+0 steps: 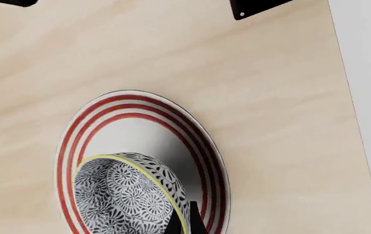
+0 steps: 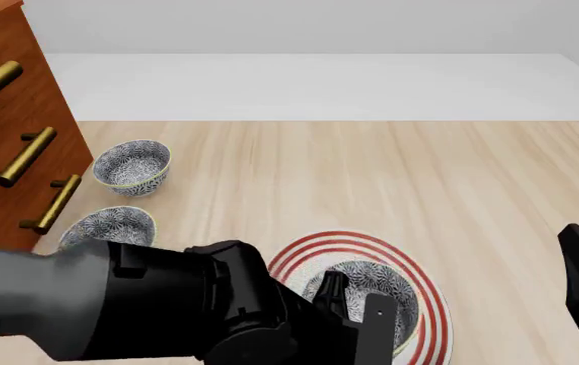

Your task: Pick up the bowl and put it in the middle on the plate.

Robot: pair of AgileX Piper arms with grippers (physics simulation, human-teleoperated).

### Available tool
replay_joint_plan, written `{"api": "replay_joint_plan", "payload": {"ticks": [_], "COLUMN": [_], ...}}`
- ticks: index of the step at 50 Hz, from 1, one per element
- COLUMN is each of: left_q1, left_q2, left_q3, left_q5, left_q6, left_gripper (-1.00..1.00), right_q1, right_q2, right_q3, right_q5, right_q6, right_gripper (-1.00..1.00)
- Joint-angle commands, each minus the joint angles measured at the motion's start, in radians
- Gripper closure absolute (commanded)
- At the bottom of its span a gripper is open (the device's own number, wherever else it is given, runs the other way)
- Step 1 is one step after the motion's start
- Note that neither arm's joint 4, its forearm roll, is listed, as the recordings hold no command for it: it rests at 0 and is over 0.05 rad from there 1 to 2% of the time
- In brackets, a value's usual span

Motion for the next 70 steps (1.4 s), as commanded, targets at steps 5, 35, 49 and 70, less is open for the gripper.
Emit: {"api": "replay_joint_plan", "payload": {"ticks": [5, 35, 49, 70], "left_q1": [-0.013, 0.045, 0.034, 0.039], "left_q2": [0.028, -0.014, -0.06, -0.137], "left_q3": [0.009, 0.045, 0.037, 0.018], "left_q5": [-0.003, -0.036, -0.001, 0.046], "left_q6": [-0.002, 0.043, 0.031, -0.007], "left_gripper": [1.0, -1.0, -1.0, -1.0], "right_q1": [0.0, 0.0, 0.0, 0.0], "right_q2": [0.009, 0.005, 0.004, 0.005], "right_q3": [0.001, 0.001, 0.001, 0.001], "right_q5": [-0.01, -0.005, -0.005, -0.005], "right_q6": [0.0, 0.0, 0.0, 0.0], "right_gripper": [-1.0, -1.0, -1.0, -1.0]}}
